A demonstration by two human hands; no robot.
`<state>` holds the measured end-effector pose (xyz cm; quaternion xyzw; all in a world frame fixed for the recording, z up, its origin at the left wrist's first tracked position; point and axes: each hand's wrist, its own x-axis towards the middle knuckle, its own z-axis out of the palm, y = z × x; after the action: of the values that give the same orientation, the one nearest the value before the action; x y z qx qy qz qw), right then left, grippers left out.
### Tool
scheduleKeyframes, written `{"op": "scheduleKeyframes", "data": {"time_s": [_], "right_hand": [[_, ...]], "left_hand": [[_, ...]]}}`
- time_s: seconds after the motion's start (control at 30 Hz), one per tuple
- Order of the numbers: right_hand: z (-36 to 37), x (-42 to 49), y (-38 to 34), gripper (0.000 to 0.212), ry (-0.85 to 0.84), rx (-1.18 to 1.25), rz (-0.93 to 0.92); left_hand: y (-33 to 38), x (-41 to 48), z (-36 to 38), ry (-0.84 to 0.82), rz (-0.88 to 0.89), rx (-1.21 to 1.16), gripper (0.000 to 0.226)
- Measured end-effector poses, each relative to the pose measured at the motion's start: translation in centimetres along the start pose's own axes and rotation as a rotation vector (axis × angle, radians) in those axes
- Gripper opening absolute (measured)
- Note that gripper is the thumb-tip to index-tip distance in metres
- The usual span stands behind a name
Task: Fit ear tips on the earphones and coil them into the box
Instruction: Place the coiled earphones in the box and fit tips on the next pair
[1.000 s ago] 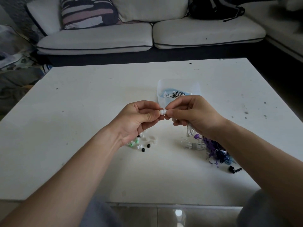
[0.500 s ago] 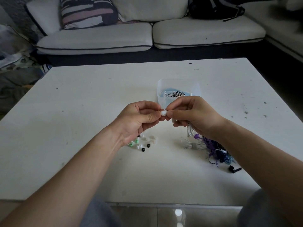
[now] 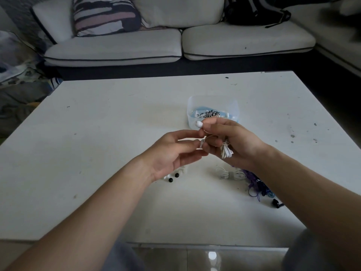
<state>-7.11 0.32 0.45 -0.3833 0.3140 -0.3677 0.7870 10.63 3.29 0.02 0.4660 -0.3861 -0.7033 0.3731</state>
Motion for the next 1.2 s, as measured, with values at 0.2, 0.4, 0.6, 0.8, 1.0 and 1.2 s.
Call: {"op": "scheduleKeyframes", "data": {"time_s": [0.2,0.4,0.6,0.8,1.0,1.2], "right_hand": [[0.5,0.5,0.6,0.007,0.099,0.038,0.01],[1.3,1.1,1.6,0.02,0.325,0.143,0.037],[1.7,1.4,2.6,0.004,0.305,-0.136,0.079],[1.3,1.5,3.4,0.002,0.221,-0.312,0.04],[0.7,2.0,3.8,0.005,0.188,-0.515,0.056],[-0.2,2.2,4.0,0.011,0.212,-0.491,0.056]], "left_hand": [[-0.1,0.5,-0.3,0.145,0.058,-0.046,0.021],[0.0,0.5,-1.0,0.23,0.105,-0.058,0.02],[0.2,0.1,-1.8,0.248,0.1,0.009,0.024],[-0.3,-0.4,-2.8,0.277,0.097,0.26,0.019],[-0.9,-0.7,-3.6,0.282,0.094,0.443,0.014],[-2.6,-0.4,-6.9,0.249,-0.019,1.188,0.015]]}}
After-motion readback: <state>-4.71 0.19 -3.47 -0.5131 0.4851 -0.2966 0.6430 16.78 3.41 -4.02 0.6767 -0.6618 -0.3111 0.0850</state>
